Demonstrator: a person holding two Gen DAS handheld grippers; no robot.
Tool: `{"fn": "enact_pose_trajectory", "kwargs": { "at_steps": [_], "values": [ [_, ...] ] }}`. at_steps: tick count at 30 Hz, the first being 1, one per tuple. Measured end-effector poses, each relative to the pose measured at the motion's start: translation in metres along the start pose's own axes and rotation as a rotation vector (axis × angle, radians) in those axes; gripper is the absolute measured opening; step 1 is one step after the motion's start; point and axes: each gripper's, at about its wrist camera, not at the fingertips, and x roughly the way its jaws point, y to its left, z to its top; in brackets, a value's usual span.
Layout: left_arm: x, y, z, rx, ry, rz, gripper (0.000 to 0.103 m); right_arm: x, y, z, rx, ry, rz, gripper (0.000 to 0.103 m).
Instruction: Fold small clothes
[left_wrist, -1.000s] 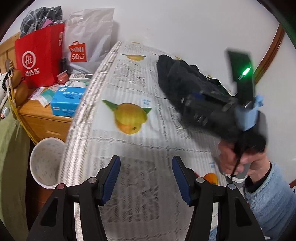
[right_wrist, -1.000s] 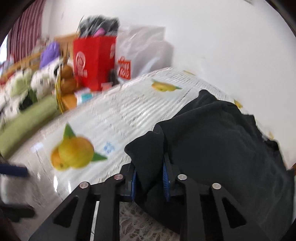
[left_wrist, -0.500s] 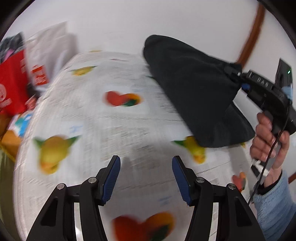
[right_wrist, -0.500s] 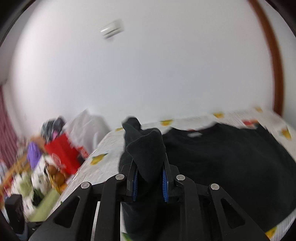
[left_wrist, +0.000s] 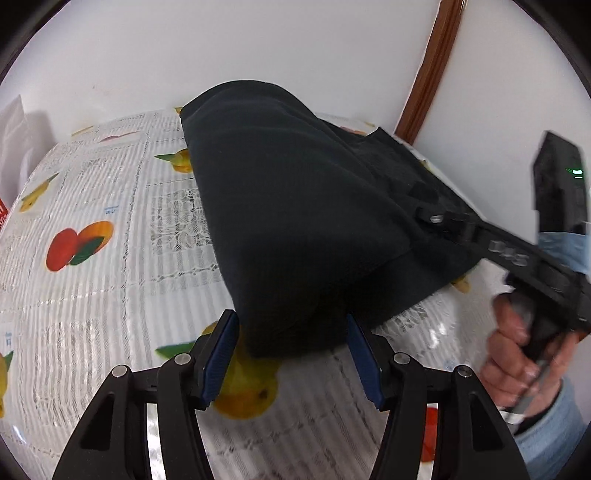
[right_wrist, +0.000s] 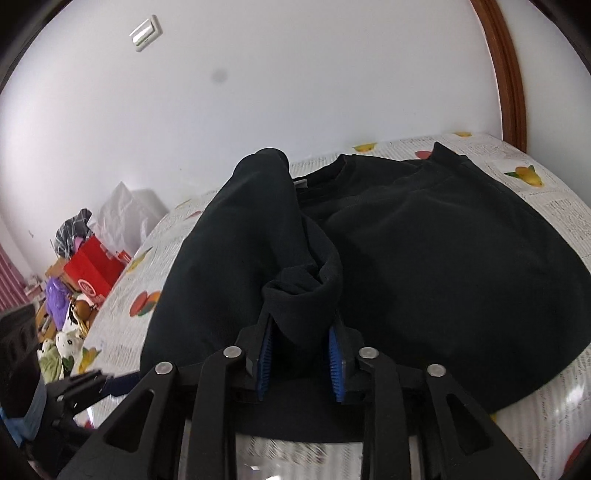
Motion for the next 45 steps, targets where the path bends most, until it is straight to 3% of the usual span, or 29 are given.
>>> {"fn": "enact_pose_trajectory", "kwargs": {
  "at_steps": [4,8,9,10,11,17,26,31,32,34,35,39,41,43,45],
  "values": [
    [0.006,-0.002,0.001,0.006,-0.001,0.020,0.055,-0.003,-0.006,0.005,0.007,-0.012,0.021,0.046],
    [0.003,0.005,0.000,-0.031,-0.021,0.016,0.037,0.012,-0.005,0.012,0.025,0.014,0.055,0.050],
    [0.001,0.009,0.000,-0.044,-0.026,0.009,0.033,0.018,-0.004,0.013,0.027,0.021,0.037,0.046],
    [-0.001,0.014,0.001,-0.054,-0.030,0.000,0.030,0.024,-0.003,0.014,0.018,0.022,0.022,0.027],
    [-0.002,0.015,0.000,-0.056,-0.035,-0.001,0.027,0.029,0.000,0.013,-0.003,0.020,0.008,0.017],
    [-0.016,0.036,-0.006,-0.092,-0.059,0.020,0.022,0.050,0.019,0.012,-0.107,0.060,-0.017,0.016],
    [-0.055,0.094,-0.027,-0.172,-0.062,0.062,0.020,0.071,0.067,0.003,-0.149,0.094,0.072,0.016],
    [-0.066,0.106,-0.038,-0.179,-0.048,0.056,0.025,0.070,0.090,-0.006,-0.185,0.109,0.096,0.022],
    [-0.068,0.107,-0.041,-0.184,-0.047,0.033,0.029,0.069,0.091,-0.006,-0.185,0.114,0.098,0.023],
    [-0.069,0.109,-0.043,-0.199,-0.040,-0.020,0.045,0.069,0.090,-0.004,-0.173,0.116,0.104,0.028],
    [-0.069,0.110,-0.044,-0.203,-0.034,-0.017,0.051,0.070,0.089,-0.002,-0.161,0.125,0.117,0.029],
    [-0.068,0.096,-0.045,-0.154,-0.018,0.047,0.056,0.081,0.085,0.005,-0.089,0.154,0.139,0.037],
    [-0.066,0.080,-0.045,-0.098,-0.009,0.107,0.056,0.082,0.086,0.005,-0.075,0.151,0.134,0.036],
    [-0.062,0.064,-0.046,-0.052,-0.010,0.178,0.059,0.080,0.088,0.005,-0.092,0.136,0.121,0.023],
    [-0.062,0.062,-0.047,-0.063,-0.015,0.188,0.060,0.074,0.090,0.005,-0.115,0.102,0.104,0.017]
  ]
}}
